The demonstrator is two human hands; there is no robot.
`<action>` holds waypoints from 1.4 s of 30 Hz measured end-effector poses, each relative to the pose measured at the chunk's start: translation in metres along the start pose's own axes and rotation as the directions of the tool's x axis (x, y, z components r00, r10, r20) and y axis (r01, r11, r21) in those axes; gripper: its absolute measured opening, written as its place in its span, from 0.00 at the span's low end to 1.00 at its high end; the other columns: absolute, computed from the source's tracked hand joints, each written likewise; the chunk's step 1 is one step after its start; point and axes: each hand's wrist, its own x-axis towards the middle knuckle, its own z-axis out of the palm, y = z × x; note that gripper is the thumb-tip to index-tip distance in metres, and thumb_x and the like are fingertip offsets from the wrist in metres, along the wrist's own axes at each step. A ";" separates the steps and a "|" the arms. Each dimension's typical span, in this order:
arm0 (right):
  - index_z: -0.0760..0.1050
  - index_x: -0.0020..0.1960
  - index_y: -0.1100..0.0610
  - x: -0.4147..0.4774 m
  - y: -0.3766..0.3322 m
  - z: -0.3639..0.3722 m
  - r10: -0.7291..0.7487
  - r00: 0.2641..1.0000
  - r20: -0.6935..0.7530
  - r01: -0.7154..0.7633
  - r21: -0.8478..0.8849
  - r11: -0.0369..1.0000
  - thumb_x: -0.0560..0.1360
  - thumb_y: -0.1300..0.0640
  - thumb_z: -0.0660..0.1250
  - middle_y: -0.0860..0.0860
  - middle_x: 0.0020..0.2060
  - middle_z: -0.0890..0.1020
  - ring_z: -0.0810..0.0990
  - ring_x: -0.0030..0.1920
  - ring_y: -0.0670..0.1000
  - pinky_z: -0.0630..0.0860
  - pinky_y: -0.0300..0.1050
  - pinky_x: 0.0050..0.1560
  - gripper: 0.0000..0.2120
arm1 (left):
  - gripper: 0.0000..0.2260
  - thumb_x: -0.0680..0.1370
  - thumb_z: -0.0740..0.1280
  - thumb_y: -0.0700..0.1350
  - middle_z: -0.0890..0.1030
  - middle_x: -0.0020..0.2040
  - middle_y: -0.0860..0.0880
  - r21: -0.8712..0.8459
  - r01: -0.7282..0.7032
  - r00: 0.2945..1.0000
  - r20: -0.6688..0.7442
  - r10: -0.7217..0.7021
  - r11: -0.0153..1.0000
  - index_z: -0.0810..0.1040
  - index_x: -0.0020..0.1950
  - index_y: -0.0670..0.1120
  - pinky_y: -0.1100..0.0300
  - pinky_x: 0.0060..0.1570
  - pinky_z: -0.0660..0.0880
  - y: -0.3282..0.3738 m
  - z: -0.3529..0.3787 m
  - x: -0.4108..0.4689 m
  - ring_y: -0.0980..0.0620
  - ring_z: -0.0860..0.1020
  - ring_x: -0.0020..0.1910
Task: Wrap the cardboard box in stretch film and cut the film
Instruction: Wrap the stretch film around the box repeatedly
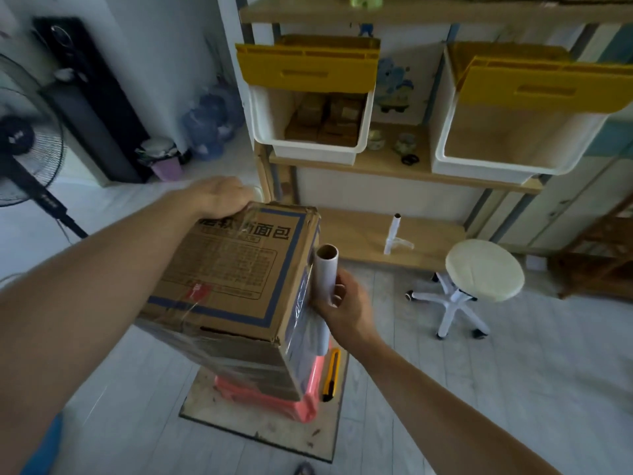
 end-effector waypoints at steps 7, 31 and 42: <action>0.64 0.67 0.47 0.018 -0.001 -0.038 -0.192 0.928 0.321 0.249 -0.148 0.957 0.77 0.52 0.68 0.48 0.57 0.79 0.79 0.55 0.46 0.79 0.50 0.53 0.21 | 0.15 0.81 0.53 0.54 0.77 0.57 0.43 0.132 -0.063 0.994 -0.080 0.073 0.989 0.76 0.48 0.49 0.53 0.51 0.65 -0.012 0.005 0.022 0.47 0.71 0.51; 0.70 0.59 0.48 0.105 0.013 -0.050 -0.069 0.909 0.410 0.168 -0.211 0.963 0.65 0.49 0.79 0.40 0.47 0.77 0.77 0.42 0.44 0.69 0.36 0.36 0.27 | 0.24 0.73 0.43 0.61 0.79 0.46 0.48 0.166 0.130 0.990 -0.067 -0.121 0.977 0.75 0.41 0.51 0.46 0.58 0.68 -0.006 0.014 0.024 0.46 0.75 0.47; 0.67 0.63 0.47 0.153 0.008 -0.053 -0.058 0.724 0.687 0.234 -0.165 0.958 0.66 0.56 0.76 0.45 0.56 0.77 0.77 0.56 0.50 0.79 0.53 0.54 0.30 | 0.33 0.66 0.36 0.62 0.80 0.42 0.51 0.311 0.150 0.974 -0.207 -0.087 0.938 0.78 0.40 0.50 0.51 0.48 0.61 -0.005 0.024 0.036 0.50 0.77 0.44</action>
